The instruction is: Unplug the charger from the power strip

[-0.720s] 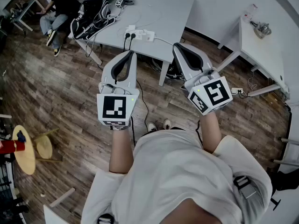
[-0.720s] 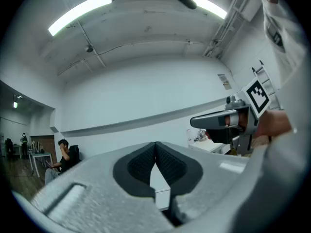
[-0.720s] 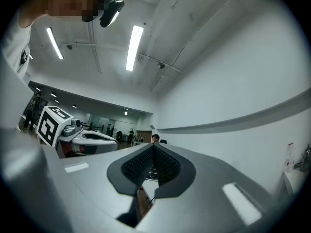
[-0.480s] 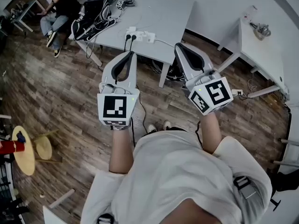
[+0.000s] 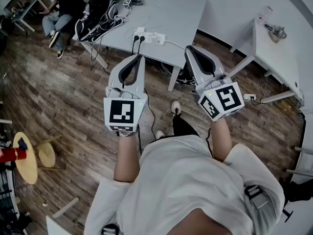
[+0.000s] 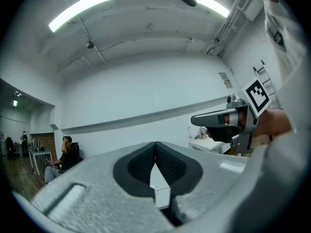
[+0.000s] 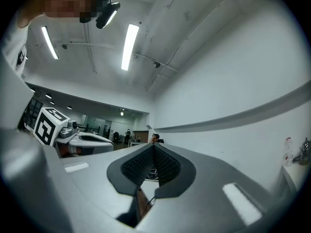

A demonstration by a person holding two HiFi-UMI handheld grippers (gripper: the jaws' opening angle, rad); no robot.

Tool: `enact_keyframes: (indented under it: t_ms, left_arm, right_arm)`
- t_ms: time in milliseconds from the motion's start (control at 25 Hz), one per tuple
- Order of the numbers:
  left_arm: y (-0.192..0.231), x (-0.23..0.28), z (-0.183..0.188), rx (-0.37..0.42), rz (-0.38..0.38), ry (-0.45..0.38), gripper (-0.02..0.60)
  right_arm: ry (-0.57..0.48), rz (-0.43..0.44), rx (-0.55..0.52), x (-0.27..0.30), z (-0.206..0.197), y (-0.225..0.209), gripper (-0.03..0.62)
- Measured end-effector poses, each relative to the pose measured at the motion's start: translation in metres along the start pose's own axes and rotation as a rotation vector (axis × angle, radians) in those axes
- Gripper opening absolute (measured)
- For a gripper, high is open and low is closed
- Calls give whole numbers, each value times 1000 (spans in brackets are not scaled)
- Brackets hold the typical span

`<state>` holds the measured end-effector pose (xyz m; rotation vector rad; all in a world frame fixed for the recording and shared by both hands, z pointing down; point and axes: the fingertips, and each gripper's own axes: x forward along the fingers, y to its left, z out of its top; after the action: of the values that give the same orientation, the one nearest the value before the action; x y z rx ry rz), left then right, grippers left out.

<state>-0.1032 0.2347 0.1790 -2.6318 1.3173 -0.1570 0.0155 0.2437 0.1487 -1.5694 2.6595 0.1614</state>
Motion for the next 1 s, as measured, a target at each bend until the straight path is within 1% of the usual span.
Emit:
enact_keyframes:
  t_ms: [320, 560, 760, 1000]
  left_arm:
    - [16, 43, -10, 8, 4, 12, 3]
    - [29, 87, -17, 12, 19, 20, 3]
    - [45, 135, -25, 12, 27, 33, 3]
    - [64, 194, -38, -9, 51, 51, 3]
  right_arm:
    - [-3, 3, 4, 31, -10, -32, 2]
    - [-2, 27, 0, 66, -25, -65, 2]
    - [3, 59, 1, 105, -35, -98, 2]
    - [30, 103, 22, 155, -61, -143, 2]
